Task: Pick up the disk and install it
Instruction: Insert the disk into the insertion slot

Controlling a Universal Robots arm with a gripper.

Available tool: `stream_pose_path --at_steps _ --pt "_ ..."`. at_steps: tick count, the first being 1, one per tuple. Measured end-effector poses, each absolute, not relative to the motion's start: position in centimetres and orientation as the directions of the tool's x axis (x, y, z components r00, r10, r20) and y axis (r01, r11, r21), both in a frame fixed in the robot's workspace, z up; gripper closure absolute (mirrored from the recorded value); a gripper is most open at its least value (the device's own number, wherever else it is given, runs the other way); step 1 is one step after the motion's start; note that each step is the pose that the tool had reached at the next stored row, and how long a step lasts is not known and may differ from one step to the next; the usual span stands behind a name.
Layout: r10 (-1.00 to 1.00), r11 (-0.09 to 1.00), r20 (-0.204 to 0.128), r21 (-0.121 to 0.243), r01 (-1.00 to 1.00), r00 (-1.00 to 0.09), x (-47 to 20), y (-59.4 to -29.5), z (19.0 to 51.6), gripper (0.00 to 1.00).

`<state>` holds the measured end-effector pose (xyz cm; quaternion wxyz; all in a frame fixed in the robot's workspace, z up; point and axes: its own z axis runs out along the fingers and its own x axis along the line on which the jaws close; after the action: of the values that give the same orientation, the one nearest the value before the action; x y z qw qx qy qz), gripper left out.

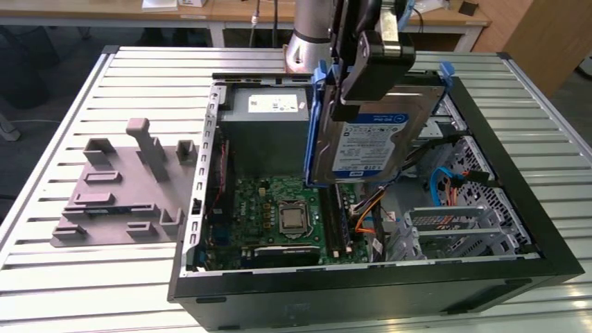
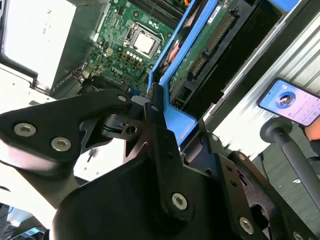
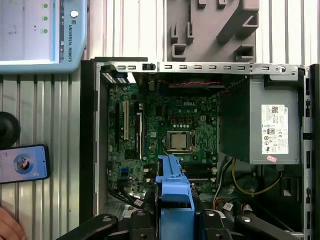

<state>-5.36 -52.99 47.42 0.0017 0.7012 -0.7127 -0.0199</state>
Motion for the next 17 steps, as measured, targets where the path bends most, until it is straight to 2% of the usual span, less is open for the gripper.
stream_pose_path --at_steps 17 --pt "-1.000 0.016 -0.026 0.031 -0.999 -0.017 -4.2 -54.3 47.2 0.64"
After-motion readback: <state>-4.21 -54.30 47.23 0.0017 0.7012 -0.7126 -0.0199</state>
